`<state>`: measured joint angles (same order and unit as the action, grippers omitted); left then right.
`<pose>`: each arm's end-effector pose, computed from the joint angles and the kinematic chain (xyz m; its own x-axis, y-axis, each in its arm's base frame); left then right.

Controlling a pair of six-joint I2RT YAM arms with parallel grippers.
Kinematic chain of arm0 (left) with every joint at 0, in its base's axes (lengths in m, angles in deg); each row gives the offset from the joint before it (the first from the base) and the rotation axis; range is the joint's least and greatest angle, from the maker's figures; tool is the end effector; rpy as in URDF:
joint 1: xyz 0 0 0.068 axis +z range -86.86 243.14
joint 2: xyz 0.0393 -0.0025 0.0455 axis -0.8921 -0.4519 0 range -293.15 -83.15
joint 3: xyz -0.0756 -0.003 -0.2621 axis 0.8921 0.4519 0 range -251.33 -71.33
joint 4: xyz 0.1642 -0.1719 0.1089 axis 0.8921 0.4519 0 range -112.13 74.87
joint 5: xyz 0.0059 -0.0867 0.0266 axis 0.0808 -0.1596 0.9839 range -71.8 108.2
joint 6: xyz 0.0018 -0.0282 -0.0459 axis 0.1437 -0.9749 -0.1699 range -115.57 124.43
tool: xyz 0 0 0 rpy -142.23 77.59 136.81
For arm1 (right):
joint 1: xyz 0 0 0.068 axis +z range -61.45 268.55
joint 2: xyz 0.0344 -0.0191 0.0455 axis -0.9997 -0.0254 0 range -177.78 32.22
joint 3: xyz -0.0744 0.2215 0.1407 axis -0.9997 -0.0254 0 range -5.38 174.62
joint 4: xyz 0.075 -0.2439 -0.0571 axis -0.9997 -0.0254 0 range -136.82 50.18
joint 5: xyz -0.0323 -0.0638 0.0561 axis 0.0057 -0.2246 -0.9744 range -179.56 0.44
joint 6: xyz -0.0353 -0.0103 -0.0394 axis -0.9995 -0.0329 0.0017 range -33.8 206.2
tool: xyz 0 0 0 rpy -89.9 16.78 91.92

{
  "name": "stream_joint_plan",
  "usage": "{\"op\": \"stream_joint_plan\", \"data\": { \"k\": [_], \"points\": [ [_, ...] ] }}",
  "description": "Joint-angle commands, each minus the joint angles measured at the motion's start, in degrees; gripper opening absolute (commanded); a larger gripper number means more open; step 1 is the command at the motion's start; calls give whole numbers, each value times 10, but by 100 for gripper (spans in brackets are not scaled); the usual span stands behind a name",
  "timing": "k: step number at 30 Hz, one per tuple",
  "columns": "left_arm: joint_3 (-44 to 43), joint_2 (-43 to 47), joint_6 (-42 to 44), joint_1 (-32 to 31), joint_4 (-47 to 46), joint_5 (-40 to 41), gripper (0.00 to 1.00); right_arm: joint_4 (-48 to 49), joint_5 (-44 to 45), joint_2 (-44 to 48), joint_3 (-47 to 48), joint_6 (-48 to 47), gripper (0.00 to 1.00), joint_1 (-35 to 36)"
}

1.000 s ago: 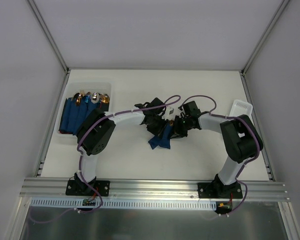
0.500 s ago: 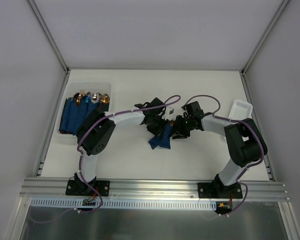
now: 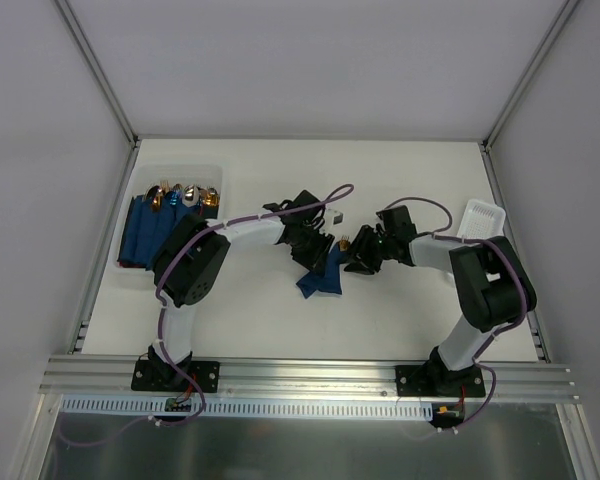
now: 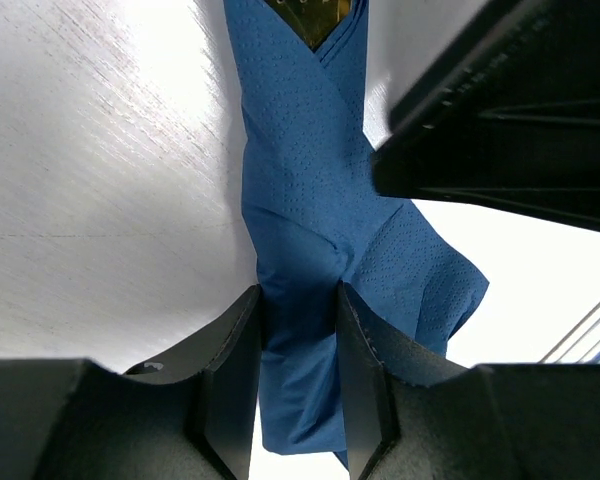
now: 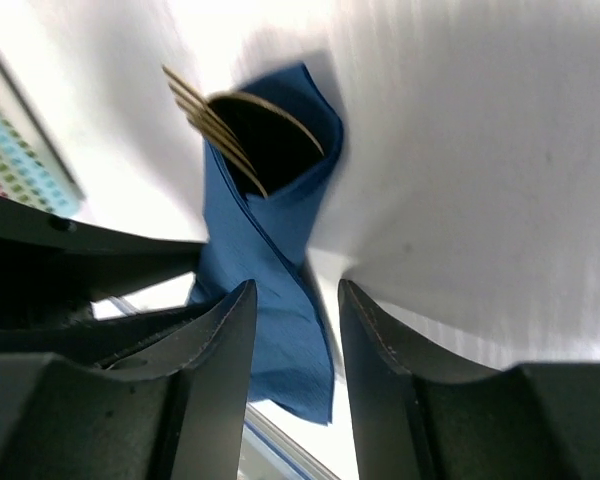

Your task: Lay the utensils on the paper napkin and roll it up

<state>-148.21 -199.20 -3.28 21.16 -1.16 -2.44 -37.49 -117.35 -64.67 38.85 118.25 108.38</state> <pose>0.3017 -0.2883 0.1494 -0.7403 0.4972 -0.4525 0.6631 0.6508 -0.3698 0.2909 0.1226 0.1360 -0.9215 0.1666 -0.3508 -0.1076 0.7583 0.6430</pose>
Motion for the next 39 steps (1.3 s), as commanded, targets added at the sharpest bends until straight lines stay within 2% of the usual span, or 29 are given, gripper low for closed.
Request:
{"op": "stream_joint_plan", "data": {
  "k": [1, 8, 11, 14, 15, 17, 18, 22, 24, 25, 27, 30, 31, 34, 35, 39],
  "points": [
    [52, -87, 8, -6, 64, 7, 0, 37, 36, -38, -15, 34, 42, -4],
    [52, -88, 8, -1, 64, 3, 0, 8, 78, -69, -4, 14, 38, 4],
    [51, -89, 8, -1, 63, 5, 0, -2, 90, -91, 2, 9, 31, 9],
    [52, -88, 8, -1, 64, 9, 0, -2, 97, -99, -4, 7, 18, 10],
    [52, -87, 7, -1, 63, 10, 0, -1, 99, -98, -6, 5, 10, 9],
    [53, -87, 7, -1, 62, 10, 0, 1, 100, -93, -12, 0, 3, 9],
    [53, -86, 7, -1, 62, 9, 0, 2, 103, -89, -15, -5, 0, 9],
    [53, -73, 6, 3, 61, -6, 0, 38, 100, -60, -38, -14, 0, 6],
    [58, -58, 11, 15, 58, -23, 9, 50, 92, -40, -46, -21, 0, 5],
    [61, -48, 13, 22, 51, -33, 21, 57, 87, -32, -49, -26, 0, 3],
    [71, -14, 23, 43, 45, -65, 37, 84, 74, -10, -59, -30, 0, 1],
    [75, 29, 42, 60, 38, -98, 47, 116, 56, 13, -66, -38, 0, 1],
    [75, 45, 51, 69, 37, -102, 54, 132, 53, 30, -70, -38, 0, 1],
    [72, 57, 66, 81, 35, -133, 59, 144, 44, 51, -72, -49, 0, 3],
    [68, 57, 72, 87, 34, -144, 65, 150, 42, 63, -72, -50, 0, 3],
    [59, 37, 72, 93, 24, -209, 68, 169, 29, 85, -75, -59, 0, 5]
  ]
}}
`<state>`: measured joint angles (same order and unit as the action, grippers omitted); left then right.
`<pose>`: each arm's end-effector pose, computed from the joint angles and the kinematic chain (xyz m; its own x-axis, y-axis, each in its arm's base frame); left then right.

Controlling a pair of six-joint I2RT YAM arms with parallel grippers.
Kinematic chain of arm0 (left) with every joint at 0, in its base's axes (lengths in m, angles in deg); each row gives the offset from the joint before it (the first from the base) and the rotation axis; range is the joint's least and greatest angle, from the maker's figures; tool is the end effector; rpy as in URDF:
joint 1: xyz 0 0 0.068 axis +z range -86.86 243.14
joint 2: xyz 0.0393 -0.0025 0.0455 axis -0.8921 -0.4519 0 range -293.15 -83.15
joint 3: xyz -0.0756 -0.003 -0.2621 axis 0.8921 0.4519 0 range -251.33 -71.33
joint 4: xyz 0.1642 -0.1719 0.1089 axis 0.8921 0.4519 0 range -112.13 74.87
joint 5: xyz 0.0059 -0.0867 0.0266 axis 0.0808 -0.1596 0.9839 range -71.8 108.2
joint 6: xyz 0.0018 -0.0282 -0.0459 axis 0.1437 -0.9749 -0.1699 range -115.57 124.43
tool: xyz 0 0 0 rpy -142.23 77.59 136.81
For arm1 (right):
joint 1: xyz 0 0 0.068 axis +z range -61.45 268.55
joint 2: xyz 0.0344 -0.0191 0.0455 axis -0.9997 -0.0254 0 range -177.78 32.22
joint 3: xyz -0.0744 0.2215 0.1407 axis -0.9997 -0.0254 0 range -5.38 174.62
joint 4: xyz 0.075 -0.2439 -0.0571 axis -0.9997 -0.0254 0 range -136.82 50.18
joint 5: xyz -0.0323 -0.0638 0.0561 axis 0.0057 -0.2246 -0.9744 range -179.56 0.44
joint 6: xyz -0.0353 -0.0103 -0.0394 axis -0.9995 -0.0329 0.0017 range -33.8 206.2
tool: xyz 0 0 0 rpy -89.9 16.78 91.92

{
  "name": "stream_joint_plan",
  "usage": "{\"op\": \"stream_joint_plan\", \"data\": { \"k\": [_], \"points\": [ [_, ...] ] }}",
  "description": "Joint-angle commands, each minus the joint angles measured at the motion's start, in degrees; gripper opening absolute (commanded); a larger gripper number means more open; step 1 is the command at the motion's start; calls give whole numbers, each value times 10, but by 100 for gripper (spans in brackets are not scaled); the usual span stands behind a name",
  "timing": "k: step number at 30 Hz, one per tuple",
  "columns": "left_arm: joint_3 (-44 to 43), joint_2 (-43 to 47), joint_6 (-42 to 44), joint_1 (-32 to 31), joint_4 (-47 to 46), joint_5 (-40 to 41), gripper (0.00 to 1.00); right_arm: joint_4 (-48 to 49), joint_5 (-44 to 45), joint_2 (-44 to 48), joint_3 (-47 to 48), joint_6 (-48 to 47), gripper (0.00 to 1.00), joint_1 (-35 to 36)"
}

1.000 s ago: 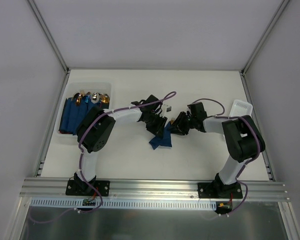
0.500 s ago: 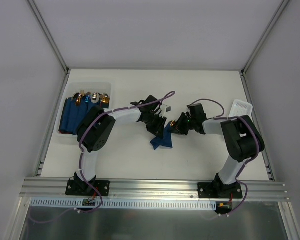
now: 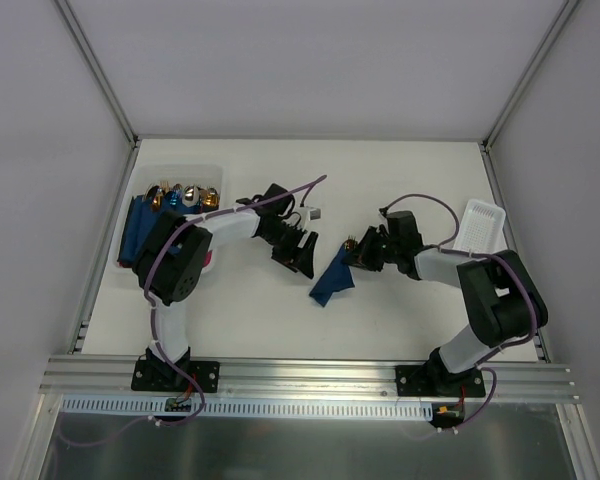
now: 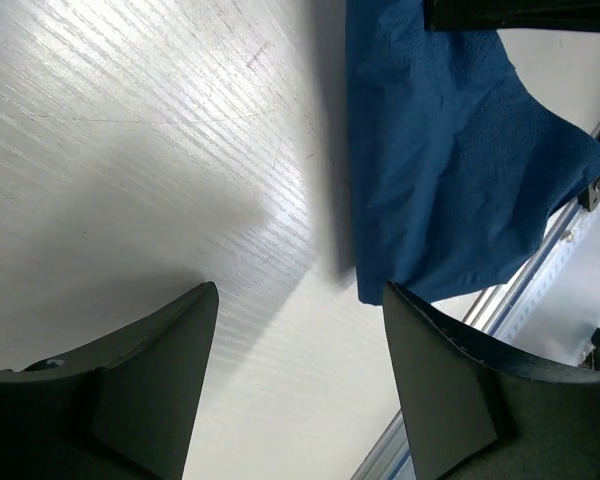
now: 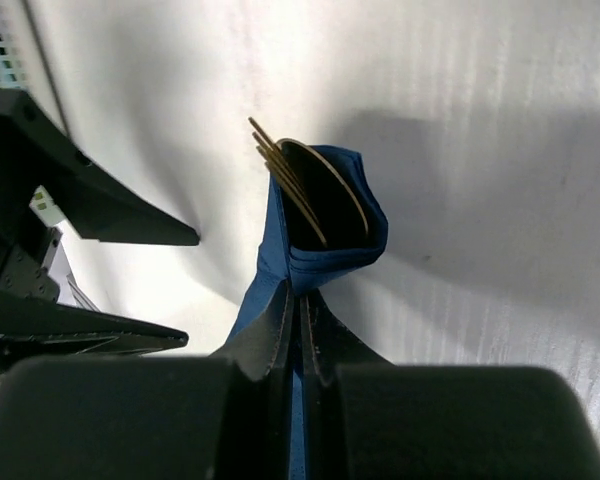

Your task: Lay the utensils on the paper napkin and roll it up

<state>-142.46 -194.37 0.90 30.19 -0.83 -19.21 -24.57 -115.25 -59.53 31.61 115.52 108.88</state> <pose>0.3160 -0.2305 0.1580 -0.7769 0.4452 -0.4453 0.6296 0.5367 -0.5618 0.2761 0.1188 0.1444 -0.8270 0.1641 -0.5377 -0.2545 0.7436 0.6183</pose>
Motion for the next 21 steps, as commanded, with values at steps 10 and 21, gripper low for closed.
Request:
{"op": "stream_joint_plan", "data": {
  "k": [10, 21],
  "points": [
    [6, -37, -31, 1, -95, -151, 69, 84, -17, 56, -17, -29, 0, 12],
    [50, -52, -74, 2, -216, -223, 67, 140, -50, 80, -31, -13, 0, 15]
  ]
}}
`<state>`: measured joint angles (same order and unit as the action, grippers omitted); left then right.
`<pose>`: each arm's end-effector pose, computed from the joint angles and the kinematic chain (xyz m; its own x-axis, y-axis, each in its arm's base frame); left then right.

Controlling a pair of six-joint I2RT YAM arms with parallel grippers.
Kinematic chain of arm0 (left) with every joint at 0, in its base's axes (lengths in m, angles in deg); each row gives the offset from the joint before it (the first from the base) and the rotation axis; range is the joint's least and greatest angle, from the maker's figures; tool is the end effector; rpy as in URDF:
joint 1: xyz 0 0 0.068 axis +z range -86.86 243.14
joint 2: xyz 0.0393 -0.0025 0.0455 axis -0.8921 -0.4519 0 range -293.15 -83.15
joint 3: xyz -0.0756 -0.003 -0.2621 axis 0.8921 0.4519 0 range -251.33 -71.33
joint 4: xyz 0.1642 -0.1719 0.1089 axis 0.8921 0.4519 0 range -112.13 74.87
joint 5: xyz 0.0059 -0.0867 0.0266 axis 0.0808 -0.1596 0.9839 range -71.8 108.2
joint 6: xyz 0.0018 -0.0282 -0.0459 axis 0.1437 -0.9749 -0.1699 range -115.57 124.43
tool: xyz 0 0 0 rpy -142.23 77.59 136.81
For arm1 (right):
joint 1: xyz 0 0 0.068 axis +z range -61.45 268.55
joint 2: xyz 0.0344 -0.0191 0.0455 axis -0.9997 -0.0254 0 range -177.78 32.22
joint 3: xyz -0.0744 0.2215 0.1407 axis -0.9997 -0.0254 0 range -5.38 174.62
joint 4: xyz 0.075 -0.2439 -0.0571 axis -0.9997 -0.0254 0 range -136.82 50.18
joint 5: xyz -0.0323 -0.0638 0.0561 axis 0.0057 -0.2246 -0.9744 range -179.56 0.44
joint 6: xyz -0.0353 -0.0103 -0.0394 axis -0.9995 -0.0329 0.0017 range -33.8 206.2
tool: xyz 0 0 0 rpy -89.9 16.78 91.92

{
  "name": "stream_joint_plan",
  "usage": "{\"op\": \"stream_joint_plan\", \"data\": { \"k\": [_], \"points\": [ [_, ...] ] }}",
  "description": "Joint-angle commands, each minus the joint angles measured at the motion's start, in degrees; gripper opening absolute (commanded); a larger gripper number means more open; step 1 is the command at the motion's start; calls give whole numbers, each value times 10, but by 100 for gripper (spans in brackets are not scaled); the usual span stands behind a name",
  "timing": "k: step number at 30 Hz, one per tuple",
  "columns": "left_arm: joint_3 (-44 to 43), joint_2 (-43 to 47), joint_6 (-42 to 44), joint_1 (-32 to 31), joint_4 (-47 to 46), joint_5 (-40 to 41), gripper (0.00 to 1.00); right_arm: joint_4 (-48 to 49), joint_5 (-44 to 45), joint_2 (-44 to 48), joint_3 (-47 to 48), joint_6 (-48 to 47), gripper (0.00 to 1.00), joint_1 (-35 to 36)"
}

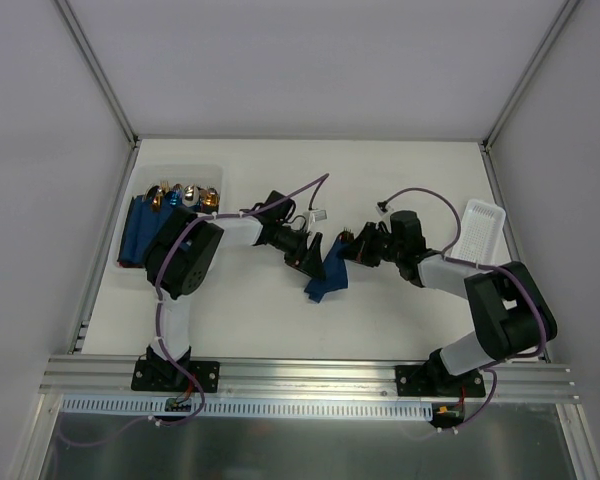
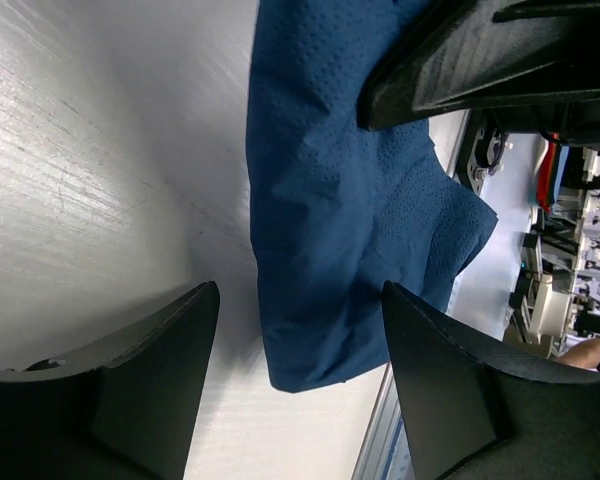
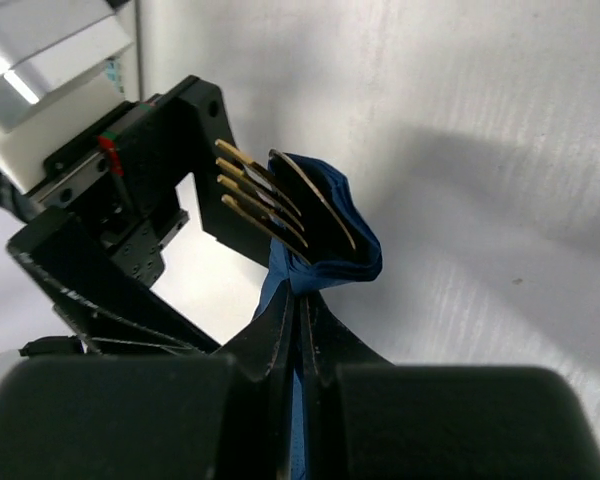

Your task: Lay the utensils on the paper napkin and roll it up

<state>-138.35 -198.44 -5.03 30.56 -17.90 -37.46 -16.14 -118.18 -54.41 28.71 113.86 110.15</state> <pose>0.3194 -0.2389 0.1347 -0.7789 0.3877 -0.4930 0.6076 0.2720 -0.7462 0.2663 0.1238 0.1682 -0.7285 0.1498 -0.6685 -0.4235 0.6685 0.6113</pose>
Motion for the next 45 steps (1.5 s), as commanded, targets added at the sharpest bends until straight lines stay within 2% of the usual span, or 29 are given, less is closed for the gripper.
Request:
{"op": "stream_joint_plan", "data": {
  "k": [1, 6, 9, 10, 13, 14, 17, 18, 20, 21, 24, 25, 26, 27, 28, 29, 30, 32, 34, 35, 36, 39, 43, 45],
  "points": [
    [11, -13, -19, -2, -59, -43, 67, 58, -25, 30, -2, 6, 0, 4],
    [25, -16, -49, -2, -103, -73, 61, 76, -33, 33, -6, 16, 0, 4],
    [30, -13, -58, -2, -122, -89, 52, 79, -35, 34, -4, 18, 0, 3],
    [30, -14, -60, -2, -127, -92, 45, 80, -36, 35, -2, 20, 0, 4],
    [35, -11, -66, -2, -134, -101, 36, 83, -40, 35, 1, 21, 0, 5],
    [41, -6, -73, -2, -146, -103, 29, 83, -39, 35, 1, 22, 0, 4],
    [55, 4, -103, 0, -174, -112, 18, 82, -43, 35, 6, 23, 0, 4],
    [57, 8, -112, 0, -192, -115, 10, 82, -43, 37, 6, 24, 0, 5],
    [65, 21, -133, 1, -206, -118, 3, 74, -43, 40, 13, 23, 0, 5],
    [67, 27, -139, 1, -212, -118, 0, 67, -42, 44, 17, 21, 0, 5],
    [84, 55, -175, 7, -246, -117, 0, 16, -38, 55, 44, 8, 0, 5],
    [89, 63, -186, 10, -266, -115, 0, 1, -30, 60, 52, -2, 2, 5],
    [98, 80, -205, 13, -274, -107, 0, -40, -26, 66, 60, -8, 10, 4],
    [101, 89, -213, 22, -283, -104, 0, -58, -20, 83, 74, -15, 25, 4],
    [102, 100, -220, 27, -289, -101, 0, -77, -10, 95, 79, -20, 33, -2],
    [102, 119, -231, 32, -291, -96, 0, -118, 10, 108, 84, -30, 39, -6],
    [101, 129, -236, 37, -291, -89, 0, -136, 18, 122, 89, -34, 40, -9],
    [100, 165, -242, 52, -283, -78, 0, -190, 61, 178, 97, -42, 40, -20],
    [99, 194, -238, 59, -272, -50, 0, -224, 113, 222, 106, -52, 35, -20],
    [92, 223, -216, 63, -238, -37, 0, -263, 128, 262, 112, -53, 31, -19],
    [87, 236, -202, 63, -217, -21, 0, -278, 138, 280, 117, -49, 21, -19],
    [71, 284, -177, 64, -173, 29, 0, -298, 174, 334, 132, -25, 6, 2],
    [47, 306, -194, 63, -154, 56, 0, -265, 209, 351, 146, 32, 5, 58],
    [37, 312, -211, 63, -154, 57, 0, -207, 213, 335, 145, 53, 6, 76]
  ]
}}
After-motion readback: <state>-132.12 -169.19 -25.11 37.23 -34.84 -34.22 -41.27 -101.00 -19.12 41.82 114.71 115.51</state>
